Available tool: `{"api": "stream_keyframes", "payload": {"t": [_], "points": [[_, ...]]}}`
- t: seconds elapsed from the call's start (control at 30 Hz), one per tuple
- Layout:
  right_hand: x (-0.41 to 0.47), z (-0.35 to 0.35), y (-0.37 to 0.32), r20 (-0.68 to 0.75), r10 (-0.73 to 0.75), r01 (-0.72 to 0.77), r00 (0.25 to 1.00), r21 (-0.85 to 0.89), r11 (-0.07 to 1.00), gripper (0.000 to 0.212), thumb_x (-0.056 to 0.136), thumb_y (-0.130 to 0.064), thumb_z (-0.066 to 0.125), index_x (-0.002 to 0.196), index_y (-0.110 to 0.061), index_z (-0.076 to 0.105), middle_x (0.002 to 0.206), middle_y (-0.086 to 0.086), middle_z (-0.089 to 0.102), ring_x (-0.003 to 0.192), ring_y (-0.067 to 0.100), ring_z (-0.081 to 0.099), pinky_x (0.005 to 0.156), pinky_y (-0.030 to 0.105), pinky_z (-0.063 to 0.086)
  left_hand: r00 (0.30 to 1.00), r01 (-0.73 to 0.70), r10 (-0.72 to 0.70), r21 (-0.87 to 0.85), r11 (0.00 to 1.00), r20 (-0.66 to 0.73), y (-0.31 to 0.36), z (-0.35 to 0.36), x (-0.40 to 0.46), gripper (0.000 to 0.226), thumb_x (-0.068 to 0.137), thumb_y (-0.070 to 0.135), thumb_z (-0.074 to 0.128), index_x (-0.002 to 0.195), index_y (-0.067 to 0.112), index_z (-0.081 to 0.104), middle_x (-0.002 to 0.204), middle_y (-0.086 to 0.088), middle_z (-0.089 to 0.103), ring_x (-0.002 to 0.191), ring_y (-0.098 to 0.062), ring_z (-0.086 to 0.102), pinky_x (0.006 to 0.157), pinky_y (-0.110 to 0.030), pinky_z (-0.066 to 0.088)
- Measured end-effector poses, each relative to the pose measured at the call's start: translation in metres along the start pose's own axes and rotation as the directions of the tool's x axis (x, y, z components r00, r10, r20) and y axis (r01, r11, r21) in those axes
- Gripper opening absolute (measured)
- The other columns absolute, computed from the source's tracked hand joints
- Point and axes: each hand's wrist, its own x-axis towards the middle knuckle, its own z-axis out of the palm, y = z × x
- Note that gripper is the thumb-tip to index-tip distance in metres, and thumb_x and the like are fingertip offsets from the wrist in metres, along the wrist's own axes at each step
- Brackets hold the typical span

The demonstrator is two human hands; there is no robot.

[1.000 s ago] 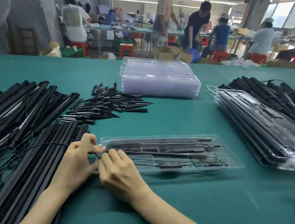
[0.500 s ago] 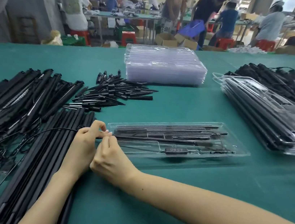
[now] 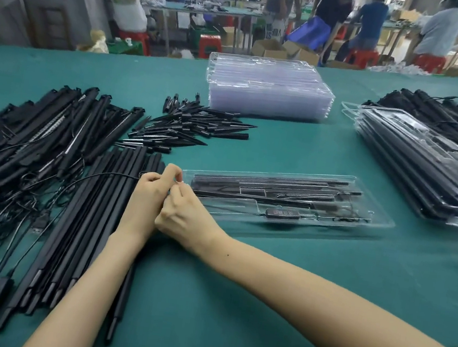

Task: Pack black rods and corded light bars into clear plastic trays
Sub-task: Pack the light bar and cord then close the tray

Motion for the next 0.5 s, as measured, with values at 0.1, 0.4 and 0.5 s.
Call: {"api": "stream_keyframes", "payload": {"t": [0.1, 0.4, 0.5], "points": [[-0.003, 0.000, 0.007, -0.038, 0.044, -0.040, 0.998, 0.104, 0.994, 0.021, 0.074, -0.022, 0.053, 0.065, -0.032, 0.069, 0.068, -0.012, 0.066, 0.071, 0.005, 0.059, 0.062, 0.019, 0.040, 0.999, -0.039, 0.038, 0.012, 0.999, 0.033, 0.001, -0.006, -0.004, 0.042, 0.075, -0.002, 0.065, 0.105, 0.022, 0.048, 0.065, 0.007, 0.053, 0.082, -0.022, 0.046, 0.071, -0.027, 0.040], [-0.057, 0.047, 0.035, 0.174, 0.388, -0.414, 0.905, 0.569, 0.710, 0.071, 0.093, -0.055, 0.040, 0.151, -0.022, 0.017, 0.157, 0.008, 0.017, 0.142, 0.024, 0.018, 0.112, 0.041, 0.014, 0.999, -0.030, 0.037, 0.281, 0.959, -0.020, -0.002, -0.006, 0.001, 0.057, 0.063, 0.002, 0.078, 0.118, 0.011, 0.064, 0.121, -0.006, 0.062, 0.117, -0.027, 0.055, 0.103, -0.037, 0.022], [-0.069, 0.055, 0.036, 0.198, 0.373, -0.417, 0.907, 0.553, 0.721, 0.071, 0.094, -0.061, 0.031, 0.152, -0.023, 0.017, 0.159, 0.008, 0.016, 0.146, 0.022, 0.011, 0.116, 0.041, 0.004, 0.988, 0.044, -0.085, 0.296, 0.954, 0.127, -0.006, -0.012, 0.008, 0.068, 0.066, -0.009, 0.057, 0.123, 0.027, 0.061, 0.120, 0.011, 0.061, 0.124, -0.008, 0.047, 0.109, -0.033, 0.005]]}}
